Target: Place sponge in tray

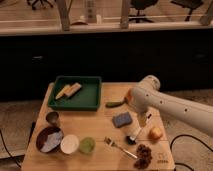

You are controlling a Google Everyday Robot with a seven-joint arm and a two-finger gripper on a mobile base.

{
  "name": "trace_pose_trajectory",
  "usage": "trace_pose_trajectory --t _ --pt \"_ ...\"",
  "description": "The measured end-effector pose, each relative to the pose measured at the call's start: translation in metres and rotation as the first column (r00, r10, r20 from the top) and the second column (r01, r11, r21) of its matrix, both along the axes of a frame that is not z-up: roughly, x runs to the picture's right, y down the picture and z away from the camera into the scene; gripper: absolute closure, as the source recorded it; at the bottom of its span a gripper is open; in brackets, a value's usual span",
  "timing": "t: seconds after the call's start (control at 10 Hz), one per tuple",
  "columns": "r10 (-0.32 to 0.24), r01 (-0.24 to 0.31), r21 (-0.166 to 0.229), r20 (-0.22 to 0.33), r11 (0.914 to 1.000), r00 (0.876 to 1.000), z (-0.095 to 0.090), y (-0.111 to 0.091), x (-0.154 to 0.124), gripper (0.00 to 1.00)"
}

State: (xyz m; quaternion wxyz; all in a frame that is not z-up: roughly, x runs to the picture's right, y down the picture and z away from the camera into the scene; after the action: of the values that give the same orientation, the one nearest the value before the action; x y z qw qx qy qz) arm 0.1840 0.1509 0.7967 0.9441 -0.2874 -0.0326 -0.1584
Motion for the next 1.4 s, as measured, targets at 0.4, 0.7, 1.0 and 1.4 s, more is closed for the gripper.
trace_pose_trajectory --t 0.4,0.7,1.0,1.4 --pt "-0.013 0.014 -0.010 0.025 0.9999 1.000 0.013 0.005 -0.008 0.20" --pt "-0.014 0.015 -0.016 0.040 0.9998 0.999 0.020 0.008 -0.014 0.20" --pt "-0.015 0.016 -0.023 0.057 0.9996 0.998 0.028 0.013 -0.021 0.20" --pt "-0.007 0.009 -0.031 0.068 0.9995 0.998 0.037 0.021 -0.023 0.20"
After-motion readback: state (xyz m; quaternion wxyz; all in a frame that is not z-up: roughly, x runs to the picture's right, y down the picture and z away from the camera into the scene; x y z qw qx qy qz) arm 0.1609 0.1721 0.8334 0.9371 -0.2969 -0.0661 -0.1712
